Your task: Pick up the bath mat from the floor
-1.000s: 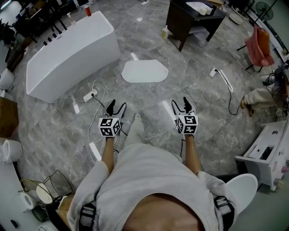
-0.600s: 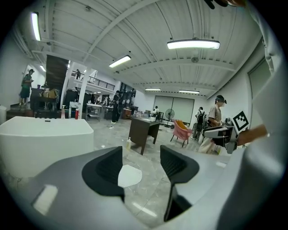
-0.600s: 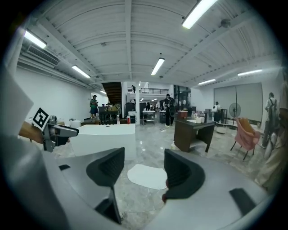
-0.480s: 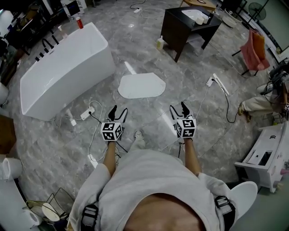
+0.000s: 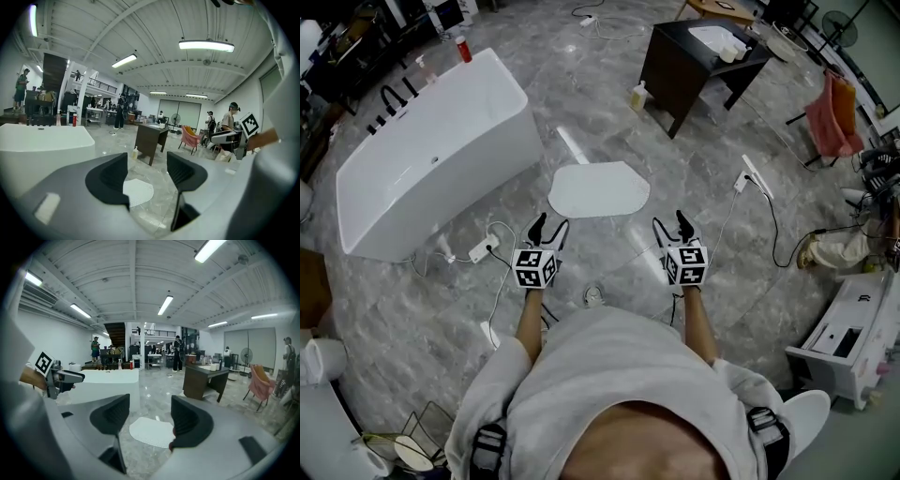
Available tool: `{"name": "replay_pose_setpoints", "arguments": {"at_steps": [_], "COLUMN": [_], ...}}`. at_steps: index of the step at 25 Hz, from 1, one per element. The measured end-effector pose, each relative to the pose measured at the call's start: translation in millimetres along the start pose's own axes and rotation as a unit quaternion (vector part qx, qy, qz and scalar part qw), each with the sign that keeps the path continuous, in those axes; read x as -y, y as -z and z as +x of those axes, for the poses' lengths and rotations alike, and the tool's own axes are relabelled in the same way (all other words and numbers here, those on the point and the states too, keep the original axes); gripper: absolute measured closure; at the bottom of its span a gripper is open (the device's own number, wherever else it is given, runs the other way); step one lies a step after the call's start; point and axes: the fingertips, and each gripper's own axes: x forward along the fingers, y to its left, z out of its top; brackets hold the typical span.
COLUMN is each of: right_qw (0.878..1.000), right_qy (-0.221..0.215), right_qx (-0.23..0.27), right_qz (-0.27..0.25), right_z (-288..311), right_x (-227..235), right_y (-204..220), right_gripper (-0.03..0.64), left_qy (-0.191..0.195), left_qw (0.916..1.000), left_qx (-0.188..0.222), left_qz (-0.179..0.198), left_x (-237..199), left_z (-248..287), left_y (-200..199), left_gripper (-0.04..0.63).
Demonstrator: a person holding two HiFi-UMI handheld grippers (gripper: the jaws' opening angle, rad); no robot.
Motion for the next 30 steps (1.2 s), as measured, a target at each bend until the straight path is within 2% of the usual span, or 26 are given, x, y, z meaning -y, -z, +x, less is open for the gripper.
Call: {"name": "replay_pose_setpoints", "arguments": {"at_steps": [8,16,22,30], "right_qw": [1.000,1.000,1.000,0.999], "right_qy": [0.002,-0.001,-0.014,-0.041], "right_qx": [-0.013,-0.022,-0.019,-0.019], "right_qz": [-0.002,-0.003,-0.011,0.008], "right_z": [43,53,69,122], "right_x": [-11,-9,-12,4], "right_y": [-13,-11,-13,-12], "right_gripper": [0.333,0.333,0.333,0.333], "left_qy": [0.014,0.019,0.010,-0.012], "left_qw": [0.9999,0.9997,0.9996,0.9993], "left_qx": [-0.010,-0.013,-0.025,-0.036], "left_qz": [0.001,0.004,0.002,-0.001], "left_x": [-40,-44,-52,-73], "left_z": [31,43,45,82], "left_y": [-12,-14,-3,-7], "left_gripper": [0.325,0.327,0.327,0.328]}}
